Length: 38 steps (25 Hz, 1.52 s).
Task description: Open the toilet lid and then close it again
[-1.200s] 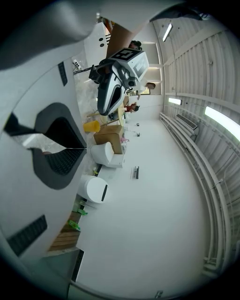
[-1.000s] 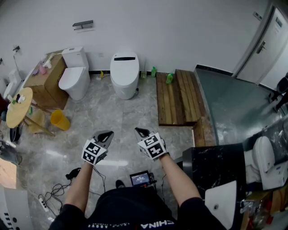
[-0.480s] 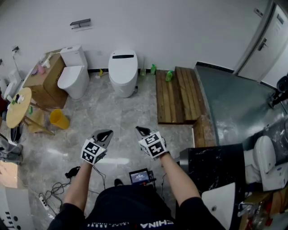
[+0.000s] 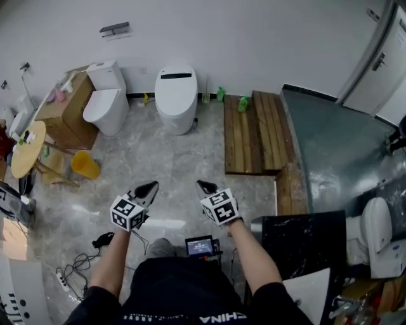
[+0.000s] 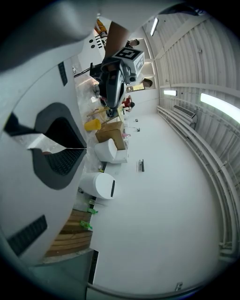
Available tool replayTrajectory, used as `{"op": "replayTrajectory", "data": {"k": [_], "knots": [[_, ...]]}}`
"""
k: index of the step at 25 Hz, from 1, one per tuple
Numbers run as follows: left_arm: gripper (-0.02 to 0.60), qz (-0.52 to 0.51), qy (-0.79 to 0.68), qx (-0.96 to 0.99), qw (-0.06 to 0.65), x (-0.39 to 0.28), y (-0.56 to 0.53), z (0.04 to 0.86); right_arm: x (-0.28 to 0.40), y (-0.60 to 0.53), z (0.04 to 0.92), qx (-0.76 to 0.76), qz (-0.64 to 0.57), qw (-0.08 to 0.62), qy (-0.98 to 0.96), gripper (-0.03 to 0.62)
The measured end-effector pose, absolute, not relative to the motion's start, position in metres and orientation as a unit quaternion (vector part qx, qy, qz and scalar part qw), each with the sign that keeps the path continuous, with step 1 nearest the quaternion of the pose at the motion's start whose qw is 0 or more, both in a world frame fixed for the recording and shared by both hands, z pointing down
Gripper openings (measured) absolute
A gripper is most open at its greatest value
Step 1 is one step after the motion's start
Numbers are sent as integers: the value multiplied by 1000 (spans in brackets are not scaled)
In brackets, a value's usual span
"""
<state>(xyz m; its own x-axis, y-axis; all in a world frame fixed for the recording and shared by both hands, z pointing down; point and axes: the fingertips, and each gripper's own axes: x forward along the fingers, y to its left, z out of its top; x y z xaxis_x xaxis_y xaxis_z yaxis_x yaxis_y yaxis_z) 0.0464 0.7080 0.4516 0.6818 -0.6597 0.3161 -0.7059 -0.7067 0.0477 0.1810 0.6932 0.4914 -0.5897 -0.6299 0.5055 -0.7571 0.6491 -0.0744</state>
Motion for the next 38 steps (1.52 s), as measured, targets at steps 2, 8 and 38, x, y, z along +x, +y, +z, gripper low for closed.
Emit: {"op": "replayTrajectory", "data": {"k": [2, 8, 38], "knots": [[9, 151, -377, 910, 88, 42, 699, 460, 184, 686, 498, 396, 151, 228, -876, 14], [9, 153, -386, 903, 113, 30, 659, 484, 189, 649, 519, 405, 171, 233, -868, 14], [9, 204, -316, 920, 112, -113, 346, 529, 64, 325, 525, 449, 184, 272, -831, 14]]}}
